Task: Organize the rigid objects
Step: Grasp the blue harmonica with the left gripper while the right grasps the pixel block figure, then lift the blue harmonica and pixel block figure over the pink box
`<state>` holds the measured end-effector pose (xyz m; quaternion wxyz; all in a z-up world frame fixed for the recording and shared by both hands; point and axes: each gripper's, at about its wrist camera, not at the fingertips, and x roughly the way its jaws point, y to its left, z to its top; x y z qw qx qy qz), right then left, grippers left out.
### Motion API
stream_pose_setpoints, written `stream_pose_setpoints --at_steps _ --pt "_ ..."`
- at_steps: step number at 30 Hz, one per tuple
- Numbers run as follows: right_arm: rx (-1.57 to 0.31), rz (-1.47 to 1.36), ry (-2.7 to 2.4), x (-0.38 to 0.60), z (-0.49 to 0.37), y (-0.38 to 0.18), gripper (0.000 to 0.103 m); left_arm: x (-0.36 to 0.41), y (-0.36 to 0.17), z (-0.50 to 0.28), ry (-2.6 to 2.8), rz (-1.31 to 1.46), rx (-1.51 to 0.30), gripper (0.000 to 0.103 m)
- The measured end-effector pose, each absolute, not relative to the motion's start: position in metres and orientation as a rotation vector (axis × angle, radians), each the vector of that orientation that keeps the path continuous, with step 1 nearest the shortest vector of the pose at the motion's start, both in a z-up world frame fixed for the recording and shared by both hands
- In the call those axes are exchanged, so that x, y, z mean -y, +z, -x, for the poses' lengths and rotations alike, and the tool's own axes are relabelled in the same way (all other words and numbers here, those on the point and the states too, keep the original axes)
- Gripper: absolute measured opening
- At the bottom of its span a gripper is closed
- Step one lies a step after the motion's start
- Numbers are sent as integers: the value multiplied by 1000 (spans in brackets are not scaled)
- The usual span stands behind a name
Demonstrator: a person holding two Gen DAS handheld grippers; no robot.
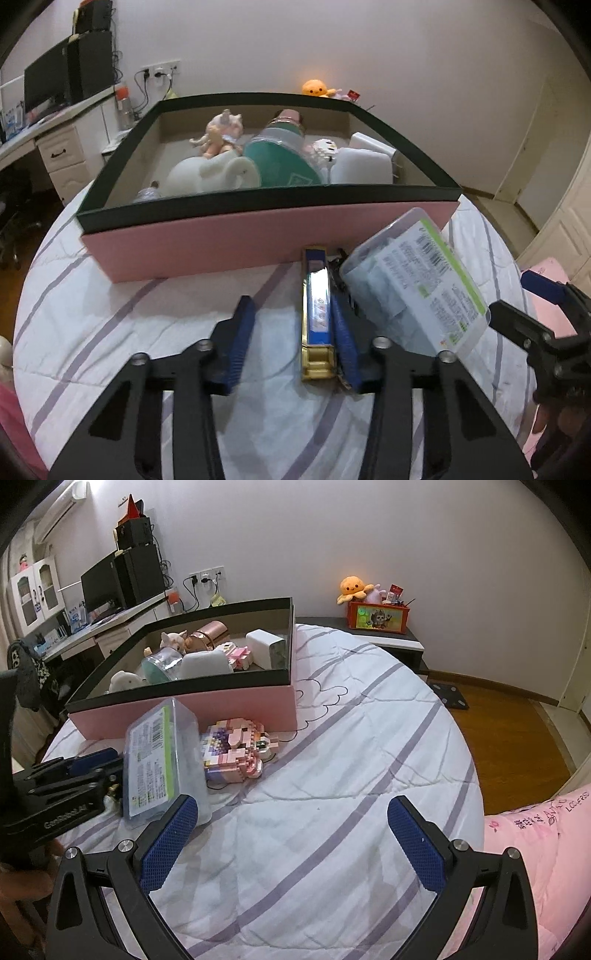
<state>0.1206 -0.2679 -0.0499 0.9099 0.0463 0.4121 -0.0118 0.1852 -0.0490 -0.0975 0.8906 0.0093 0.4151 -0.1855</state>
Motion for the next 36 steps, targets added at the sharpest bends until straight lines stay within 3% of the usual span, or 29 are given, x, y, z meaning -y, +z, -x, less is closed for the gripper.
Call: stream_pose_setpoints --at_steps 10,12,13,14,36 --pt "-843 -97 -21 266 -124 -47 103 58 -103 -196 -347 -52 -886 37" --pt "-846 -91 -16 264 -127 -48 103 63 -103 -194 -381 -73 -884 27" --pt "-848 -89 -14 263 -130 -49 103 64 -103 -192 -407 -80 -887 17" --pt "-851 -89 -13 262 -133 -50 103 64 -104 -188 -413 -81 -887 15" --pt "-957 -53 55 239 -192 -80 100 35 -105 -182 -370 4 -885 16"
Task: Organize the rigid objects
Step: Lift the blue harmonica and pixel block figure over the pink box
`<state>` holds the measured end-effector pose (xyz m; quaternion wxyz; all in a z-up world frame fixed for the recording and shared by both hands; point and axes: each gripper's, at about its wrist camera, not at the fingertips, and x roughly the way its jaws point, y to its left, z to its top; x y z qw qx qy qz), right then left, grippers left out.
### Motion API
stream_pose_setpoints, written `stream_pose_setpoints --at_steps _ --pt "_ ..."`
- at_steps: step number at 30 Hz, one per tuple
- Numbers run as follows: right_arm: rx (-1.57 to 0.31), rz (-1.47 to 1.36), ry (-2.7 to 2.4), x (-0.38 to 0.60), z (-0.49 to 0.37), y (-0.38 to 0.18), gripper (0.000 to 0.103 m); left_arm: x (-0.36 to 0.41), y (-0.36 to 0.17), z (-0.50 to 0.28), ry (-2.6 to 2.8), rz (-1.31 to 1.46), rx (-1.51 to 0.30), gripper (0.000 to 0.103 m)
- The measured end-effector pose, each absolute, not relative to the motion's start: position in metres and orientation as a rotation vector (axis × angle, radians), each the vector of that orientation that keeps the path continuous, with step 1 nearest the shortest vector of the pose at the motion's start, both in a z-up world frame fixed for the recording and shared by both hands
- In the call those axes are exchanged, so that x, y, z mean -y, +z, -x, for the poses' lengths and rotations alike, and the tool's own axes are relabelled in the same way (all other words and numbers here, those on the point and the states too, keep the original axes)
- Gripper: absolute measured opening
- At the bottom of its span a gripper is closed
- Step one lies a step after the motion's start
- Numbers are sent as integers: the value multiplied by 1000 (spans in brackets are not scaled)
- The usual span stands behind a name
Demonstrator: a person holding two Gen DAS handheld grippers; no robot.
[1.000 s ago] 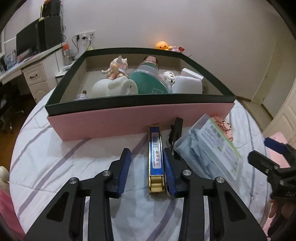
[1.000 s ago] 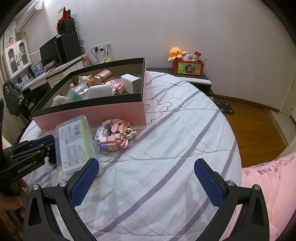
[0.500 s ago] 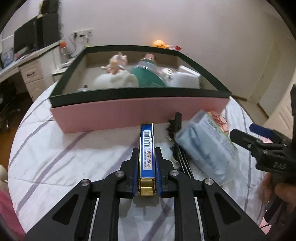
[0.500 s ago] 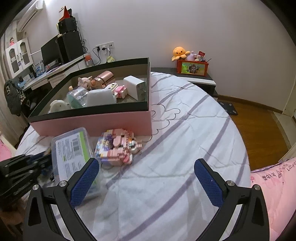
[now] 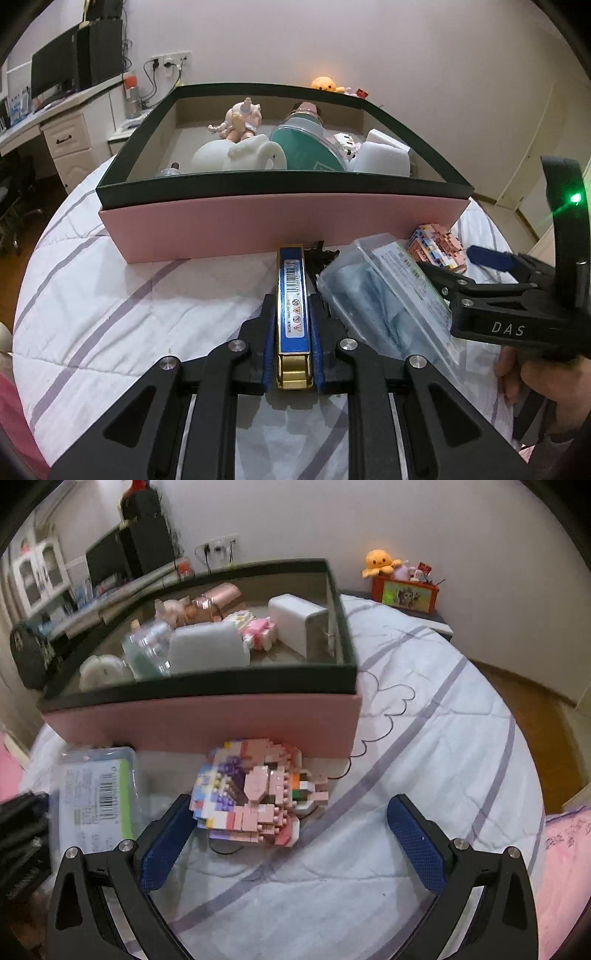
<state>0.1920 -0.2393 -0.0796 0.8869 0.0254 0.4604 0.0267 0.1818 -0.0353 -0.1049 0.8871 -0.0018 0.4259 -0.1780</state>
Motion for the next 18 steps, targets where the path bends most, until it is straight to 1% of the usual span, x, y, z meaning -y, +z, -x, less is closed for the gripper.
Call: stream_pose_setpoints --at_steps 1,2,4,9,18 --pt "-949 -54 69 238 -192 -79 94 35 -105 -182 -372 7 -884 16" --pt "-947 -54 66 239 -192 -79 82 33 -105 -182 -377 14 -885 16" --pt "-931 -46 53 239 -189 -76 68 29 -104 -181 -391 34 -881 15" --pt "-906 -84 81 242 -174 -70 68 22 -102 -175 -393 55 -862 15" --pt "-831 -99 109 241 -145 -37 68 15 -88 -151 -375 50 -815 15"
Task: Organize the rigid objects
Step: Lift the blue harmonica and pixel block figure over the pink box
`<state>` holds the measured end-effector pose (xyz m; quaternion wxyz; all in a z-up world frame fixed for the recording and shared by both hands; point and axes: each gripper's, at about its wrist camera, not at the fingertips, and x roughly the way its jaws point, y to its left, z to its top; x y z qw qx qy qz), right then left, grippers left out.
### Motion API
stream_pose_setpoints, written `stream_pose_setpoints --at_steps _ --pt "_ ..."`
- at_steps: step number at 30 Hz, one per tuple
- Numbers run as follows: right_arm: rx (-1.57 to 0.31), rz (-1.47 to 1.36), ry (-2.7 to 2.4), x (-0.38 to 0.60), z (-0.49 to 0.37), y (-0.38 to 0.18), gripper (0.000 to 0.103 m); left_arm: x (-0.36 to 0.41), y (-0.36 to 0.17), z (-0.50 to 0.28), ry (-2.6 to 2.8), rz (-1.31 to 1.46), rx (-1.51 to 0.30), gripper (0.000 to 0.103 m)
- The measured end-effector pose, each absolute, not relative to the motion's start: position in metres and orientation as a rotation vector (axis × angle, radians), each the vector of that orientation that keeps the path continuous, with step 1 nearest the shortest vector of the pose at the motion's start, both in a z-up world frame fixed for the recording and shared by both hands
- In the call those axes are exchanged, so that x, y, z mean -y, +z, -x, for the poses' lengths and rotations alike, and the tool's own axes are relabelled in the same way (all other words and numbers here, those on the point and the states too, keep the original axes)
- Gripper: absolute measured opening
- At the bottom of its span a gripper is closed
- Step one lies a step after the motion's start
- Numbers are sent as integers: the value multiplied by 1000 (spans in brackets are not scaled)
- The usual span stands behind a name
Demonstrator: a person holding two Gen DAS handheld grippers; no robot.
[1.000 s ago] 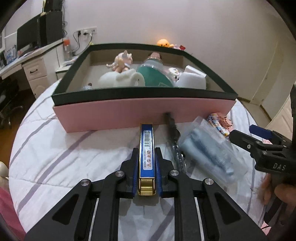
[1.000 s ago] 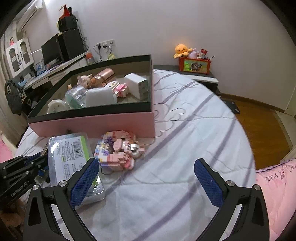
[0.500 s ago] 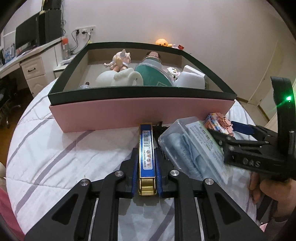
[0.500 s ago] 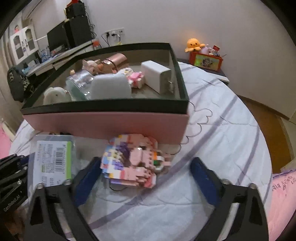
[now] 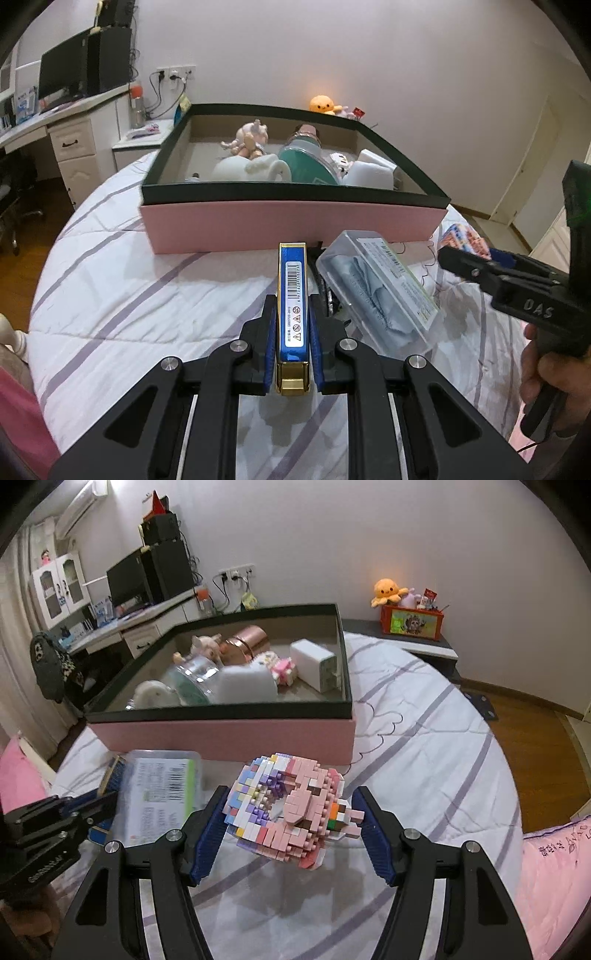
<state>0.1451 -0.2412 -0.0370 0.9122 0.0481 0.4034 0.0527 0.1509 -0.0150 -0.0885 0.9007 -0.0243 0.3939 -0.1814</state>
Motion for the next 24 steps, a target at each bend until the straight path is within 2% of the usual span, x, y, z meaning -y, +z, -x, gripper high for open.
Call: stream_pose_setpoints --at_steps 10,24 --pt "-765 -70 149 228 -136 -7 68 -8 -44 -131 -341 67 -699 15" --pt "-671 -17 190 207 -154 40 68 -24 10 -152 -305 49 -581 15"
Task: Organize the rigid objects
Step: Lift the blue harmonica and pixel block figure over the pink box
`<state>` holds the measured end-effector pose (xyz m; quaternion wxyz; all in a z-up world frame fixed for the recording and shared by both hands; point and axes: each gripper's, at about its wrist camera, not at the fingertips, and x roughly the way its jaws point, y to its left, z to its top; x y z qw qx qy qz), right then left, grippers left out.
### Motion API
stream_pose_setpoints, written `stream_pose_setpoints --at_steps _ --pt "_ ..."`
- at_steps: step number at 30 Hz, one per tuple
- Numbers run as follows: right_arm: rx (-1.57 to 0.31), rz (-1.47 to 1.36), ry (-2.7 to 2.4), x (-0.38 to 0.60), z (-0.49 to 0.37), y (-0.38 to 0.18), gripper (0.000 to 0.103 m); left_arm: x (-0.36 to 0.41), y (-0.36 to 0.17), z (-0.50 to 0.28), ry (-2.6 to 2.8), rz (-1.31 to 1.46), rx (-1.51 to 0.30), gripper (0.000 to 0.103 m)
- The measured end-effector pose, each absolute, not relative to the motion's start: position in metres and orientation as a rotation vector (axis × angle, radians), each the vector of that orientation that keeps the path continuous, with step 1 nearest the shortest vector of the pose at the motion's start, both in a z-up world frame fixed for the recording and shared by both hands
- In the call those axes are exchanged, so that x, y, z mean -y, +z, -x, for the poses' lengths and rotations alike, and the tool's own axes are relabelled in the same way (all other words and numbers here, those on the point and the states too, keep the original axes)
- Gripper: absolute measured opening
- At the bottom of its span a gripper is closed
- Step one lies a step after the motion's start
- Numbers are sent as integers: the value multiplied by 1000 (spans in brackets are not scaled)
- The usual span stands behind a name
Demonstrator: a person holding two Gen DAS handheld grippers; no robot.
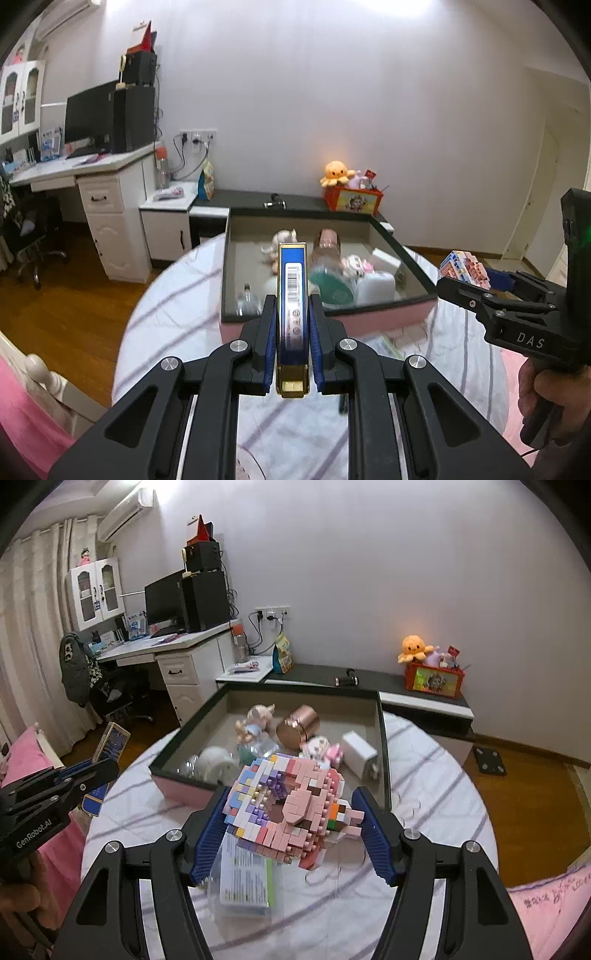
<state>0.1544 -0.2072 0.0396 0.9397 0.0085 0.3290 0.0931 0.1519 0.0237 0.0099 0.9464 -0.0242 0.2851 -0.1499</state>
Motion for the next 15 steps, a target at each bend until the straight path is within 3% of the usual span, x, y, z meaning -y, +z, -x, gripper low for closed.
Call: stream_pose_setpoints --at_steps 8,15 --pt "-676 -34 204 210 -215 56 68 -18 24 -205 -283 53 -561 15" --pt "-772 -73 201 214 -278 26 68 -6 17 -260 -270 52 -604 15"
